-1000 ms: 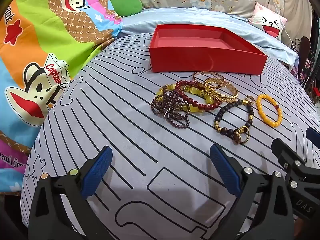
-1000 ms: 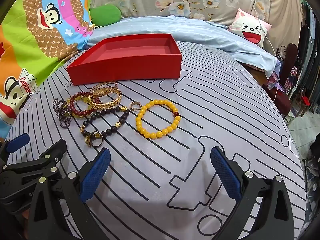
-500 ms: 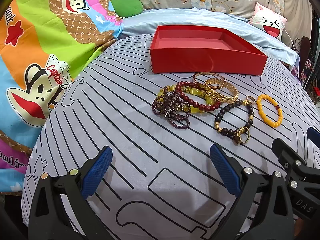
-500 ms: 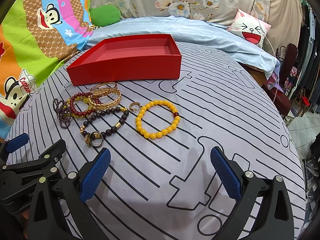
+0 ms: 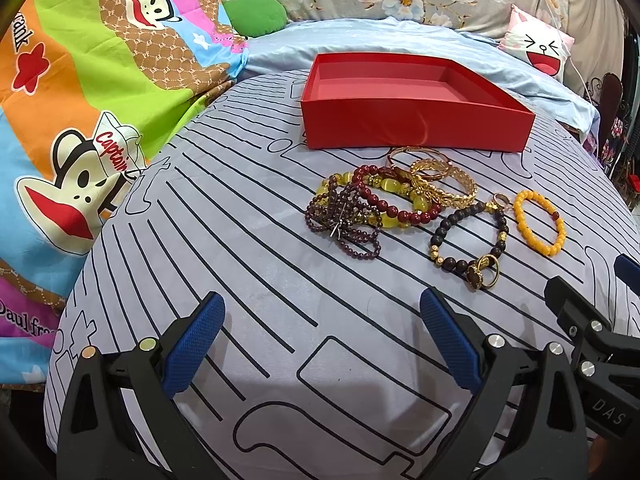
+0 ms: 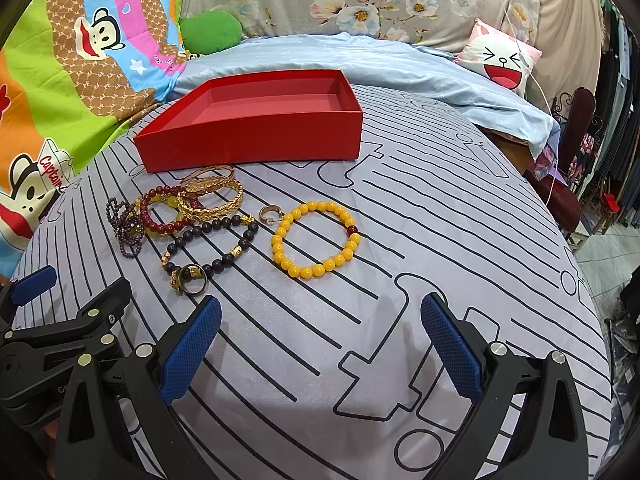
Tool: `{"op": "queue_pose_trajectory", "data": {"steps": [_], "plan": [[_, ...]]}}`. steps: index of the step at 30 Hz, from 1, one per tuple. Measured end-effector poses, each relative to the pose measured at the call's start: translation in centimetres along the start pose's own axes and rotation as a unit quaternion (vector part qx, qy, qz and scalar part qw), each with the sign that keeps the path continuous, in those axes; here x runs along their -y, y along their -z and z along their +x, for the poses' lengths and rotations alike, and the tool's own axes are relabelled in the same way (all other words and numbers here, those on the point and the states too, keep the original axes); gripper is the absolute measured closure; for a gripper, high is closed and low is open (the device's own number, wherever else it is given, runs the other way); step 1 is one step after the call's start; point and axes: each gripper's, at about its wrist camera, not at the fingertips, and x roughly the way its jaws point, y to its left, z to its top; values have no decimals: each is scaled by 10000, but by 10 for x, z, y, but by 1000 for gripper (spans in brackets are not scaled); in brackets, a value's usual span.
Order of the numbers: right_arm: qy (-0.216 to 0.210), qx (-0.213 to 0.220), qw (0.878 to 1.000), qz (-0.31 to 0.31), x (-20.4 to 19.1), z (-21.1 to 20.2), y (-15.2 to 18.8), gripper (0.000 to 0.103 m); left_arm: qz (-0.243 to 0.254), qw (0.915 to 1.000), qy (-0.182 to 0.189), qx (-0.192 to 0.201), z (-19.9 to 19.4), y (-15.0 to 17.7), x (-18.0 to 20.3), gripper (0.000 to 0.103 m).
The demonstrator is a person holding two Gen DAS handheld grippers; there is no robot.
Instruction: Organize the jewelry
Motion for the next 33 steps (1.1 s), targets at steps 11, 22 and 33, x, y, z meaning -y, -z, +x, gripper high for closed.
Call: {"op": "queue_pose_trajectory", "data": {"steps": [11, 22, 33], "plan": [[4, 9, 10000, 1, 0, -1, 0, 6, 8, 10000, -1, 9, 0, 0, 0, 10], [4, 22, 10000, 0, 1, -1, 0, 6, -13, 10000, 6, 41, -5, -4, -4, 9], [7, 32, 10000, -2, 1, -1, 0, 6, -13, 10000, 7, 45, -5, -4, -5, 9]]}}
